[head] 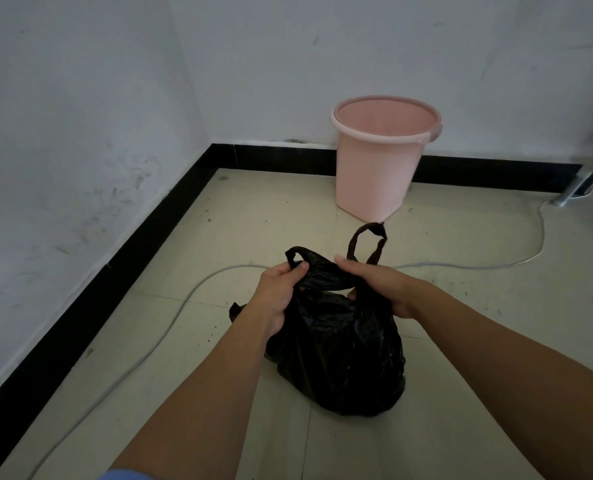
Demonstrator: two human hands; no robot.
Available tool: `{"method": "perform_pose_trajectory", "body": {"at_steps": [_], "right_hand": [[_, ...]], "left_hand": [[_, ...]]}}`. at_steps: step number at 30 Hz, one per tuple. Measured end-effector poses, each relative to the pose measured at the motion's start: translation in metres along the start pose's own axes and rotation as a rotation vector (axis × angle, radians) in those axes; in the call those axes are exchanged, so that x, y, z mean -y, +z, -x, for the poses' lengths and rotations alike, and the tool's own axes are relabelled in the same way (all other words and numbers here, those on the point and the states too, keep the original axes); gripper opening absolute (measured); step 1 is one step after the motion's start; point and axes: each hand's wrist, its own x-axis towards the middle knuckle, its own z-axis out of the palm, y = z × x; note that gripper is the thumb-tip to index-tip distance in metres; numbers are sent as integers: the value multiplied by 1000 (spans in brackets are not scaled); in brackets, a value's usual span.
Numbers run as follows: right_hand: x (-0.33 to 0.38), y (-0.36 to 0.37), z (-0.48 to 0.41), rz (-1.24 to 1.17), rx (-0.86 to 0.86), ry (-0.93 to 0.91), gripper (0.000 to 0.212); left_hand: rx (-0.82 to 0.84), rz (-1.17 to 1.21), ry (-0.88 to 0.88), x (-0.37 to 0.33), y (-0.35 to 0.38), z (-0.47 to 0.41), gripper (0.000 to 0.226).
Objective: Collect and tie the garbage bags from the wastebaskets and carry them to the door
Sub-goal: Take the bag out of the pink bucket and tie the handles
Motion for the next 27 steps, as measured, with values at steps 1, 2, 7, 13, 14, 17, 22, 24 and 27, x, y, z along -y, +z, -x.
{"method": "perform_pose_trajectory", "body": {"at_steps": [1, 2, 7, 13, 14, 17, 22, 24, 27], "right_hand": [[-2, 3, -4, 1, -92, -15, 37], [-4, 4, -10, -50, -165, -23, 32], [1, -2, -16, -537, -6, -28, 36], [2, 6, -2, -81, 158, -11, 26], [0, 6, -3, 38, 101, -54, 23], [-7, 4, -11, 237, -152, -286, 19], [-16, 9, -24, 673, -654, -562, 21], [-18, 13, -26, 678, -724, -600, 17], [-21, 16, -30, 545, -681, -606, 19]], "left_hand": [[31, -5, -14, -1, 1, 2, 18], [65, 2, -37, -1, 2, 2, 19], [159, -49, -198, 1, -8, 7, 19], [-21, 1, -384, 1, -16, -2, 7], [-38, 21, -382, 0, -18, -4, 9], [3, 30, -368, -4, -18, 0, 12], [196, -217, -249, -6, 0, 8, 22], [152, -416, -208, -7, 9, 7, 27], [-23, -604, -114, -4, 12, 2, 18]]}}
